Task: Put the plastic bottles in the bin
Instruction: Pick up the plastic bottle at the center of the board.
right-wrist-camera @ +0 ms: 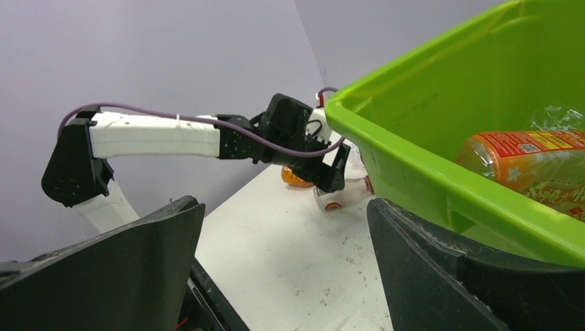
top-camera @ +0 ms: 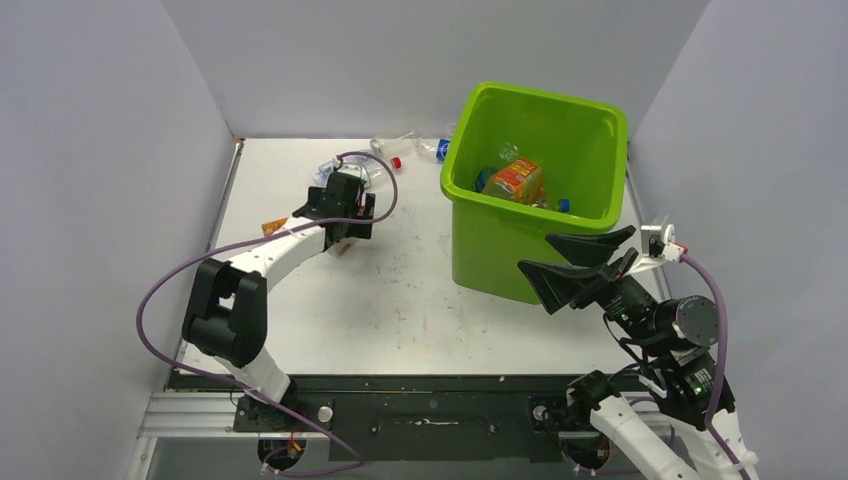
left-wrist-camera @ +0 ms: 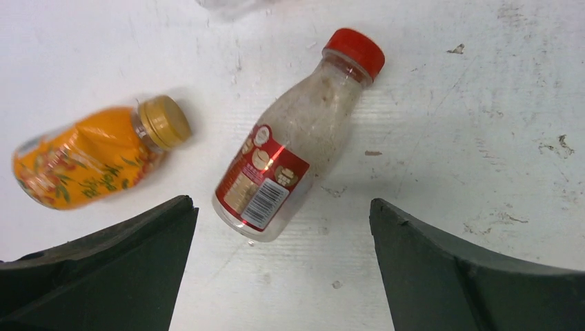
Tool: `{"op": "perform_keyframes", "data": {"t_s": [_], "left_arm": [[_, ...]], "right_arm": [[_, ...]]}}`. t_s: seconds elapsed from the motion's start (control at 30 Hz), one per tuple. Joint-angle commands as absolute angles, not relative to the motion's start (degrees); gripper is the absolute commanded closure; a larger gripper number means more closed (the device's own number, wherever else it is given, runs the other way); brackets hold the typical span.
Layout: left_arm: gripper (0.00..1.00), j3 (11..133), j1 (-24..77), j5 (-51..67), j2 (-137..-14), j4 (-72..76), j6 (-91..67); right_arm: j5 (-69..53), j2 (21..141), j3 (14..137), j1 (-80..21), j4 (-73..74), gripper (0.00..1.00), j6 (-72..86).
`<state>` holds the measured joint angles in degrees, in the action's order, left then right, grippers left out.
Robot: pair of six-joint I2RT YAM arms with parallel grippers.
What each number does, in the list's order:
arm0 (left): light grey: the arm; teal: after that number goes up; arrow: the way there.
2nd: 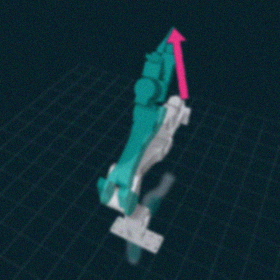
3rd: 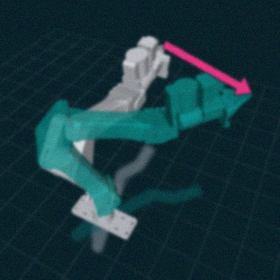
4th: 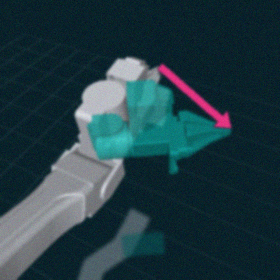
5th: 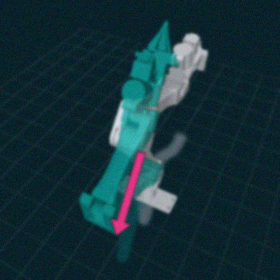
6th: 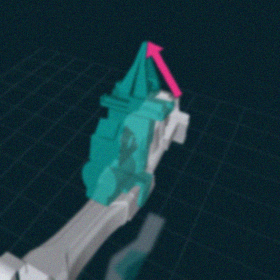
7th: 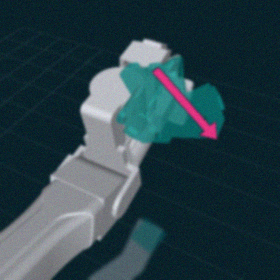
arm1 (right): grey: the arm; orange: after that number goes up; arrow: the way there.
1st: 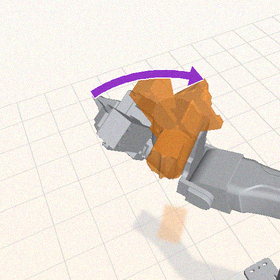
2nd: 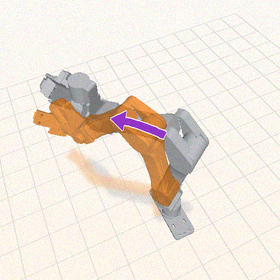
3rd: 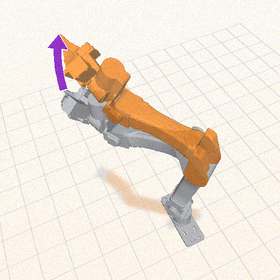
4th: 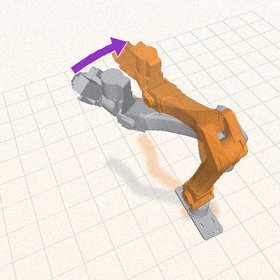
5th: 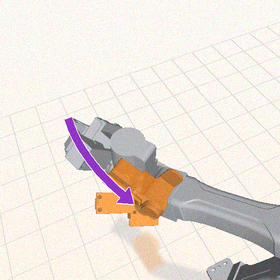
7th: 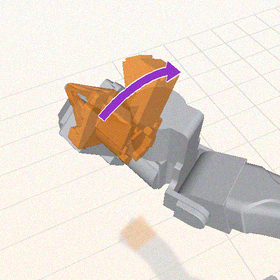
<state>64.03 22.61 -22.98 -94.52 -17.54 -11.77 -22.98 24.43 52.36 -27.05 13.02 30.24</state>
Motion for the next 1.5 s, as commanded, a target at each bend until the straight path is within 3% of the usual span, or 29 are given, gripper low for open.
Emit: {"op": "perform_keyframes", "data": {"t_s": [0.0,0.53,0.67,0.8,0.9,0.97,1.07,1.27,1.47], "left_arm": [[0.04,71.4,21.4,-18.9,-97.4,-21.5,0.5],[0.01,76.7,19.6,-16.2,-110.9,-23.7,0.4],[0.18,76.4,18.8,-12.5,-112.7,-23.9,-2.6],[0.27,74.1,18.9,-11.5,-113.2,-22.7,-4.1],[0.43,73.9,18.9,-11.3,-112.1,-22.9,-5.4],[0.56,73.8,18.9,-11.2,-109.6,-22.7,-7.3],[0.67,72.6,18.8,-13.7,-101.0,-21.4,-11.0],[0.72,62.9,18.7,-10.3,-74.2,-8.9,-14.4],[0.83,50.1,19.2,8.4,-52.4,8.5,-15.6]], "right_arm": [[-22.1,24.3,53.6,-26.9,13.9,0.09,28.1],[-24.8,25.4,57.1,-26.7,14.3,0.09,30.4],[-25.0,25.3,56.7,-26.7,14.0,0.09,31.1],[-24.4,24.2,56.2,-26.5,13.9,0.09,32.2],[-24.1,23.2,55.3,-26.0,13.8,0.09,33.3],[-24.1,22.8,54.9,-25.4,13.7,0.09,33.8],[-24.9,23.1,55.6,-24.3,13.9,0.09,33.9],[-27.6,29.2,63.3,-23.8,14.7,0.09,31.4],[-31.0,38.6,69.8,-26.6,7.8,0.09,32.5]]}}
